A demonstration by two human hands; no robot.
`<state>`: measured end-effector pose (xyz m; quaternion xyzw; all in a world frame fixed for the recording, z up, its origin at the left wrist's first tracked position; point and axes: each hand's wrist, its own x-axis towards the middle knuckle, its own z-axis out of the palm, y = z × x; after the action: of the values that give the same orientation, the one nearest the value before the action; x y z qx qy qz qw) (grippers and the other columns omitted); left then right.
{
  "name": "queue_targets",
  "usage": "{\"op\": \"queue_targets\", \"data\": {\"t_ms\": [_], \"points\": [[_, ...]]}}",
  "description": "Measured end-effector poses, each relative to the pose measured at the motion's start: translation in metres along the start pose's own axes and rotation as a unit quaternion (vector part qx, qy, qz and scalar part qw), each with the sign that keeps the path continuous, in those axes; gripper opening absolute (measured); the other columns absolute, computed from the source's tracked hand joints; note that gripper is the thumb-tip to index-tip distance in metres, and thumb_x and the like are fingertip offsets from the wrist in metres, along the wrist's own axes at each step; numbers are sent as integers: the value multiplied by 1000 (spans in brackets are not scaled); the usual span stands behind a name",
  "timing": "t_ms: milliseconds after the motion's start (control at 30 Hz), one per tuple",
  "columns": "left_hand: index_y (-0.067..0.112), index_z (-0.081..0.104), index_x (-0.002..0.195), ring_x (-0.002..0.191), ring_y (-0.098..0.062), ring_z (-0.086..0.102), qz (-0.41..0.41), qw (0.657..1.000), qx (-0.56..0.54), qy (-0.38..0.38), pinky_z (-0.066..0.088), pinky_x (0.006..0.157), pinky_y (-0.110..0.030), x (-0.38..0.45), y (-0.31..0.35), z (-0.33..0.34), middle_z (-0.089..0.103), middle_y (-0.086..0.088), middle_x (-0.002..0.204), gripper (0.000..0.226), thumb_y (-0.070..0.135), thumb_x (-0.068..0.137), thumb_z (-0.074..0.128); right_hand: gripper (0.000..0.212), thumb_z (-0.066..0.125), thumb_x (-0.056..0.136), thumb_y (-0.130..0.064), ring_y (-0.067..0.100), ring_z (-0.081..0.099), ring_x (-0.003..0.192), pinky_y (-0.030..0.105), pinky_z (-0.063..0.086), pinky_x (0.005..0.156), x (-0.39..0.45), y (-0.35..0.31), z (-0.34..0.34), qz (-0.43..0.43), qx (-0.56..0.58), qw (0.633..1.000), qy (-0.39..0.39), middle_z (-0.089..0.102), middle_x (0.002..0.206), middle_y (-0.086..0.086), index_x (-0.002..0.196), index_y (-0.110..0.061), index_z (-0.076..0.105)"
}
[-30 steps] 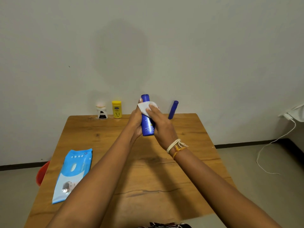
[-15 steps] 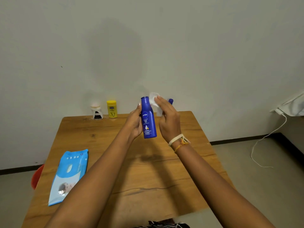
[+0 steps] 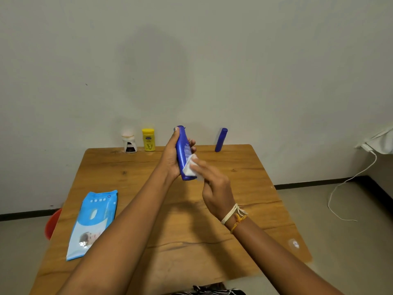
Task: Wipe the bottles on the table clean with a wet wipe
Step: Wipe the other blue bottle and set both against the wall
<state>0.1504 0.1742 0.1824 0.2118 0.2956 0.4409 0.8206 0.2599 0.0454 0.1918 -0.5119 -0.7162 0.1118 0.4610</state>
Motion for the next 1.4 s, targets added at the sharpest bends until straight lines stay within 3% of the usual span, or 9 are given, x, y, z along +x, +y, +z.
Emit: {"op": "queue_targets", "data": {"t_ms": [133, 333, 633, 833, 967, 1067, 1200, 1267, 1400], "points": [[10, 63, 109, 75, -21, 68, 18, 999, -15, -30, 57, 68, -35, -6, 0, 10, 70, -9, 86, 48, 52, 89, 53, 43, 41, 84, 5, 17, 53, 121, 24, 44, 102, 57, 3, -2, 37, 10, 995, 96, 59, 128, 14, 121, -1, 61], [6, 62, 113, 106, -34, 63, 27, 998, -30, -44, 50, 96, -40, -6, 4, 12, 68, -16, 110, 40, 39, 97, 46, 50, 48, 86, 1, 23, 44, 132, 33, 41, 106, 68, 12, 16, 14, -62, 995, -83, 42, 146, 7, 134, -12, 51], [12, 55, 115, 99, -33, 68, 41, 999, 24, -11, 55, 84, -46, 4, 12, -9, 68, -14, 115, 47, 52, 95, 42, 53, 32, 83, -6, 19, 37, 137, 30, 39, 108, -16, 36, 13, -104, -146, 974, -136, 46, 143, 8, 132, -9, 52], [10, 55, 111, 95, -31, 69, 44, 999, 6, -4, 57, 78, -44, 8, 10, 1, 70, -13, 108, 50, 54, 97, 35, 46, 37, 83, 4, 15, 48, 128, 28, 40, 107, 17, 29, 7, 35, 16, 996, 86, 57, 132, 12, 122, -3, 61], [11, 55, 109, 99, -30, 67, 37, 999, -11, -8, 53, 83, -45, 11, 11, 17, 69, -12, 108, 49, 54, 97, 35, 51, 30, 86, -14, 22, 42, 134, 29, 37, 110, 32, 23, 19, 29, -31, 999, 21, 49, 140, 12, 130, -5, 55], [12, 55, 106, 92, -28, 69, 51, 998, -23, 4, 55, 78, -43, 14, 15, 19, 67, -10, 105, 46, 53, 97, 36, 49, 36, 85, -2, 22, 40, 136, 34, 40, 109, 7, 34, 28, -22, -98, 995, -1, 49, 140, 11, 130, -7, 55], [13, 56, 102, 92, -27, 67, 85, 995, -31, 32, 57, 75, -41, 16, 13, 11, 67, -8, 98, 45, 54, 96, 38, 43, 37, 85, -1, 15, 49, 128, 25, 40, 106, -21, 30, 25, 24, 5, 999, 49, 58, 131, 9, 120, -4, 62], [14, 57, 98, 88, -26, 67, 101, 993, -44, 35, 56, 75, -41, 16, 13, 12, 68, -7, 92, 46, 55, 96, 37, 41, 39, 86, 7, 14, 57, 118, 17, 47, 94, -14, 24, 27, 198, 131, 958, 159, 63, 122, 6, 116, -4, 65], [15, 57, 100, 83, -23, 67, 122, 992, 9, 25, 54, 73, -39, 16, 11, 17, 68, -5, 88, 44, 54, 96, 37, 33, 41, 90, 11, 18, 62, 80, 14, 51, 55, 30, 24, 23, 478, 369, 754, 259, 63, 95, 9, 113, 2, 63]]}}
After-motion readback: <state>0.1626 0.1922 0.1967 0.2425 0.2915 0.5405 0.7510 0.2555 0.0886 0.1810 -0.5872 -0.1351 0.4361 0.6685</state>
